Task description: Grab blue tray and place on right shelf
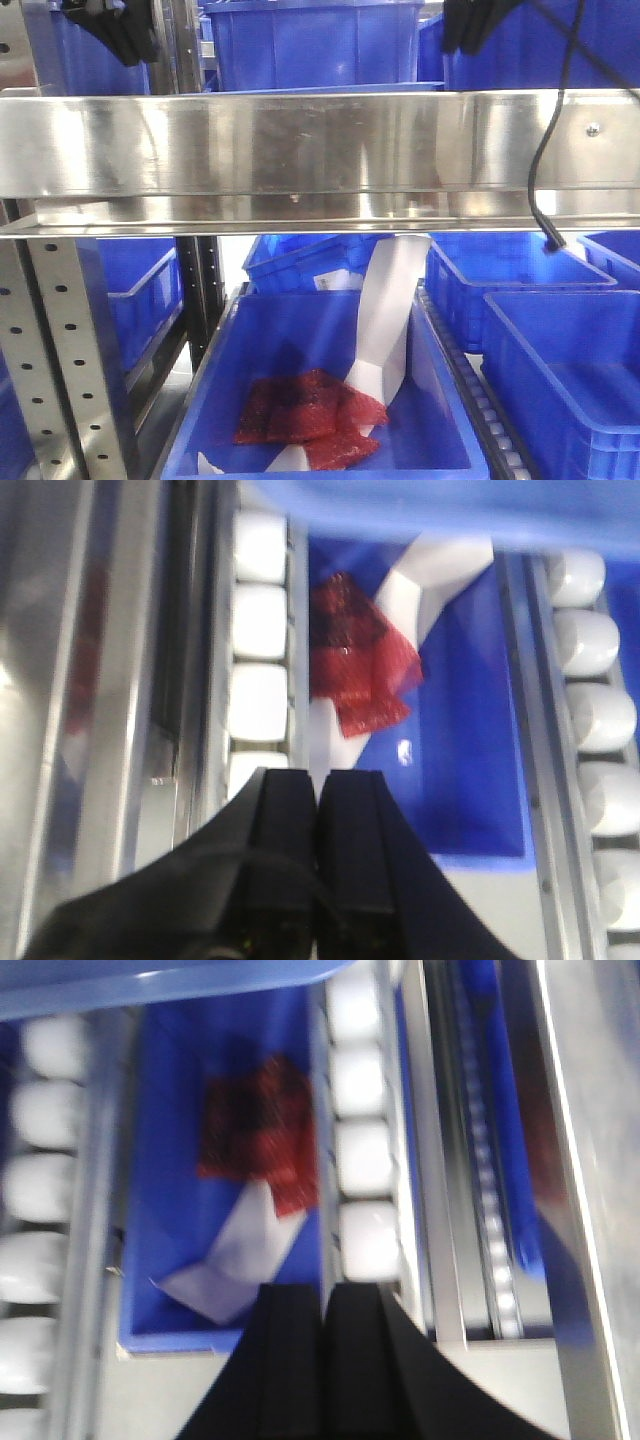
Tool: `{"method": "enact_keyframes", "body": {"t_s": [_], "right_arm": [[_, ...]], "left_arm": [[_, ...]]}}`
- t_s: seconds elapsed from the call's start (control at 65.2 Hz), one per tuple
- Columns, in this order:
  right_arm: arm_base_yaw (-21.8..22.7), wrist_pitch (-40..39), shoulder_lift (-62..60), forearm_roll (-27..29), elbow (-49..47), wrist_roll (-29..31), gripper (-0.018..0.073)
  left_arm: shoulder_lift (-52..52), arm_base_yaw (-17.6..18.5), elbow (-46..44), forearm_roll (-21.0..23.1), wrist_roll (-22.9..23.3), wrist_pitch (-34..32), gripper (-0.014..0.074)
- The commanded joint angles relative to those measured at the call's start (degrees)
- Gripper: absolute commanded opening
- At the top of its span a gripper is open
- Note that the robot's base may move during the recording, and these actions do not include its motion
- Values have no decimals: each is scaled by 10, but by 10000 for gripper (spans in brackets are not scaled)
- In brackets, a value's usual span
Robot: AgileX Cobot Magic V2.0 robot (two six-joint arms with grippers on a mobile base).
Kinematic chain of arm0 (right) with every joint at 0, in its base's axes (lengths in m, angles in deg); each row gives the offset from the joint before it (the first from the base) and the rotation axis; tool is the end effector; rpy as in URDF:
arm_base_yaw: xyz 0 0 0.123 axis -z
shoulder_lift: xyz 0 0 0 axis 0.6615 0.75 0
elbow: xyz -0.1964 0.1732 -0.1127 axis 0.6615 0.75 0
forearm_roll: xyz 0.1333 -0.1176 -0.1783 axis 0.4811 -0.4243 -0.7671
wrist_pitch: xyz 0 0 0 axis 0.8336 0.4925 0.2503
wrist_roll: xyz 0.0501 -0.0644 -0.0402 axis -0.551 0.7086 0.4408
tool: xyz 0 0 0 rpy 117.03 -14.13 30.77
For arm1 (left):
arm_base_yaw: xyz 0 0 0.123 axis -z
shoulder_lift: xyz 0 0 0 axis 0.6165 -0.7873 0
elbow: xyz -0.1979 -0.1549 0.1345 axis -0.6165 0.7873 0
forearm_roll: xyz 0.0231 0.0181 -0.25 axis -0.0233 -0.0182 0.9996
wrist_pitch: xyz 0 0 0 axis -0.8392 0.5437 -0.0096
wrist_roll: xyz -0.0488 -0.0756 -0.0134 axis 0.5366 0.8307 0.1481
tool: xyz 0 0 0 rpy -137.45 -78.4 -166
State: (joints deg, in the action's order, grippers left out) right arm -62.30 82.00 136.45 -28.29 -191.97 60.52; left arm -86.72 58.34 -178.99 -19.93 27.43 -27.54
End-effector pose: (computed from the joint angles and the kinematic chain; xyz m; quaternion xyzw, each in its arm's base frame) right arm 0.3917 0.1419 0.3600 0.0561 0.9408 0.0991 0.3194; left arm 0.3991 -0.1461 0.3495 0.0037 0.9443 -0.1062 0.3115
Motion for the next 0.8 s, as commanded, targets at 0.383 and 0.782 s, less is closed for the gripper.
{"method": "enact_keyframes", "body": {"t_s": [0.383, 0.782], "right_arm": [[-17, -378, -229, -10, 237, 92, 53], [-19, -741, -500, -40, 653, 108, 53]], "left_arm": [[245, 5, 263, -3, 21, -324, -39], [529, 5, 659, -53, 19, -636, -39]]}}
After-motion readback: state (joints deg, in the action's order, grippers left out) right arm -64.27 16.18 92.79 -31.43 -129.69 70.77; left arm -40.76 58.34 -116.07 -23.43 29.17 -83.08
